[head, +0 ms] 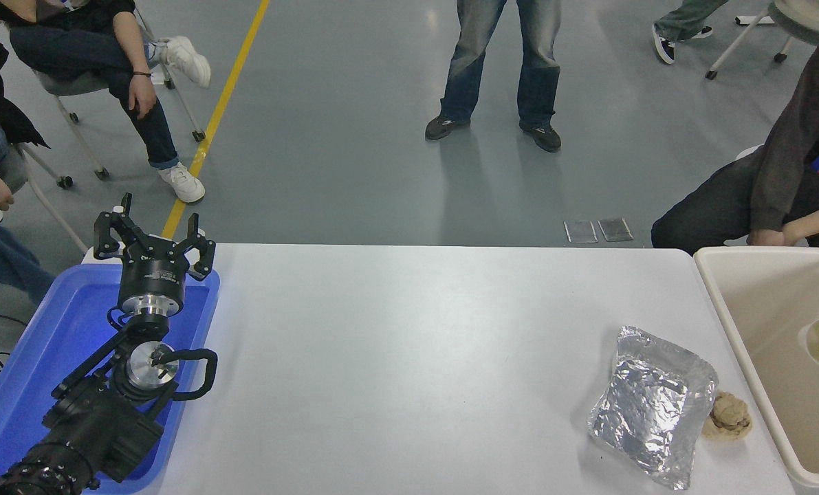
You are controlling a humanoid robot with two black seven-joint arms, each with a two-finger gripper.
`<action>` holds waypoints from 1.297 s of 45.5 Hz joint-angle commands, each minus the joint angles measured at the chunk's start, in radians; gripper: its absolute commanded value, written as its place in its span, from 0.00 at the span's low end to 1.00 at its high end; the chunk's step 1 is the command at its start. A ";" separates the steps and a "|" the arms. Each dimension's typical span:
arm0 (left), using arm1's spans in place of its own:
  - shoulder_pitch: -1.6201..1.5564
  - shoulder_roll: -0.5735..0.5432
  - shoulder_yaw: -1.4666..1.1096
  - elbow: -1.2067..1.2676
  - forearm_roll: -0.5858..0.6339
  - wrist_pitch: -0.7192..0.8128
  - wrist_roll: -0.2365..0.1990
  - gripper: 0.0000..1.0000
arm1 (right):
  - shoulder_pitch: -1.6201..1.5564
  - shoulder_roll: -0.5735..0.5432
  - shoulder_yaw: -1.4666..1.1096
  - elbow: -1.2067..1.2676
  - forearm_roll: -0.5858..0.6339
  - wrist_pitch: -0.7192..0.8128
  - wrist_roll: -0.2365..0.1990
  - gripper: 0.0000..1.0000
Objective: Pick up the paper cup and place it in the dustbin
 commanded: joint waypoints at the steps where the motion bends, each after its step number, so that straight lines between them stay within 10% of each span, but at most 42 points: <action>1: -0.001 0.000 0.000 -0.001 0.000 0.000 0.000 0.99 | -0.043 0.033 0.042 -0.023 0.003 -0.028 -0.004 0.48; 3: -0.001 0.000 0.000 0.001 0.000 0.000 0.000 0.99 | -0.043 0.038 0.051 -0.023 0.003 -0.028 -0.004 0.78; 9: -0.001 0.000 0.000 0.001 0.000 0.000 0.000 0.99 | -0.045 0.042 0.085 -0.022 0.003 -0.025 -0.004 1.00; 39: -0.002 0.000 0.000 -0.001 0.000 0.000 0.002 0.99 | 0.628 -0.183 -0.367 0.624 0.063 0.257 -0.001 1.00; 59: -0.001 0.000 0.000 -0.001 0.000 0.000 0.002 0.99 | 1.382 0.053 -0.813 1.123 0.563 0.665 0.004 1.00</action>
